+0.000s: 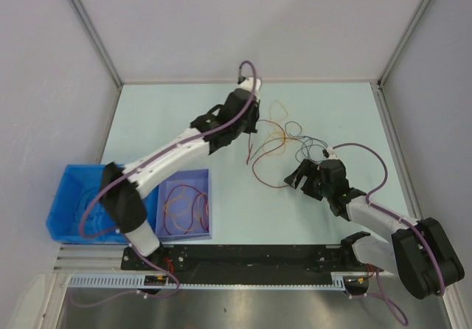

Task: Untangle the cables

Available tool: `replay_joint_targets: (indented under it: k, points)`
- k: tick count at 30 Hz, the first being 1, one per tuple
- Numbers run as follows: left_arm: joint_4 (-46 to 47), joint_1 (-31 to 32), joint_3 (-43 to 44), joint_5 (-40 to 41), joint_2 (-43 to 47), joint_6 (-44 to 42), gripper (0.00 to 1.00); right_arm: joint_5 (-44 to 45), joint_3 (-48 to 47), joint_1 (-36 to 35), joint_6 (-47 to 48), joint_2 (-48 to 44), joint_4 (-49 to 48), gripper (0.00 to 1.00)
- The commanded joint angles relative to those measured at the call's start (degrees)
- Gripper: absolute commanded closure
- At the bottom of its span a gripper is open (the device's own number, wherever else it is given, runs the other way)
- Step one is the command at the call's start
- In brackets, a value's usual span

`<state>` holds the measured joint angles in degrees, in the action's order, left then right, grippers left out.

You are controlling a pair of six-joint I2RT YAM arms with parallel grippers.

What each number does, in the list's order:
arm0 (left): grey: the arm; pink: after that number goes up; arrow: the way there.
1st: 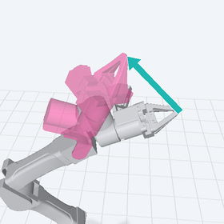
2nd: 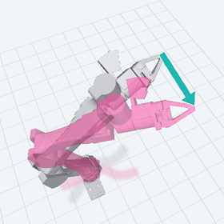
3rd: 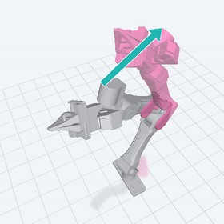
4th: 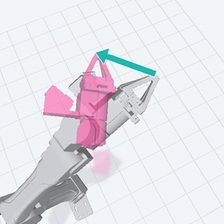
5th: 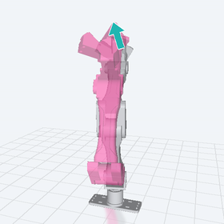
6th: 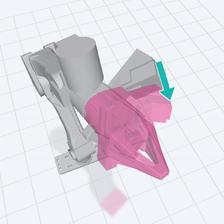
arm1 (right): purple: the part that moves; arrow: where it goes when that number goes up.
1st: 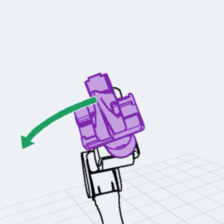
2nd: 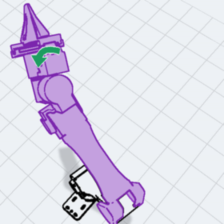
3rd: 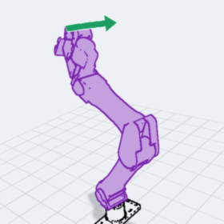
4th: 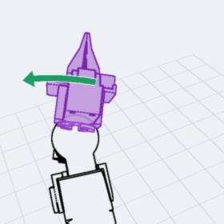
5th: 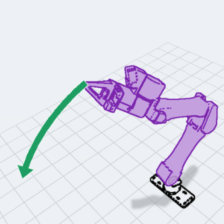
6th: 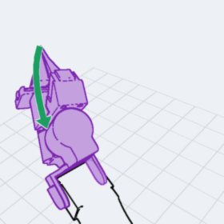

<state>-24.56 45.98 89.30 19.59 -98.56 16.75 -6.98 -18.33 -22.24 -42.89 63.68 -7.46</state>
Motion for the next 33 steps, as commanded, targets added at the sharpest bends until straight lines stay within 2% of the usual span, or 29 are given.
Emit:
replay_joint_targets:
  k: [1, 3, 6, 10, 11, 15, 17, 29, 33]
  points:
    - [10.19, -0.36, -11.02, -0.87, 13.63, -0.85, 1.00, 0.13, 0.75, 0.27, -0.08, 0.04, -0.36, 0.10]
    - [11.02, -1.41, -14.31, -1.40, 13.67, -0.06, 1.00, -0.05, 0.75, 0.35, -0.17, 0.30, -0.53, 0.10]
    - [6.20, -1.94, -13.54, -2.71, 9.19, 2.05, 1.00, -0.31, 0.84, 0.44, -0.17, 0.57, -0.53, 0.10]
    - [6.54, -1.85, -13.89, -4.21, 5.23, 2.41, 0.97, -0.40, 0.84, 0.44, -0.17, 0.31, -0.53, 0.10]
    - [6.45, -1.85, -13.80, -4.13, 3.83, 2.41, 0.91, -0.40, 0.84, 0.62, -0.09, 0.22, -0.53, 0.10]
    - [6.80, -1.85, -12.92, -5.09, 0.14, 1.70, 0.55, -0.57, 1.01, 0.71, -0.08, 0.22, -0.62, 0.10]
    - [7.33, -1.77, -13.09, -6.23, -1.18, 1.53, 0.50, -0.66, 1.01, 0.79, -0.17, 0.22, -0.71, 0.10]
    - [13.57, -1.33, -16.78, -13.18, -8.57, -0.76, 0.43, -1.80, 1.10, 1.50, -0.09, 0.92, -1.32, 0.10]
    - [15.59, -1.24, -17.58, -16.77, -9.63, -1.99, 0.36, -2.16, 1.10, 1.76, -0.08, 1.27, -1.50, 0.11]
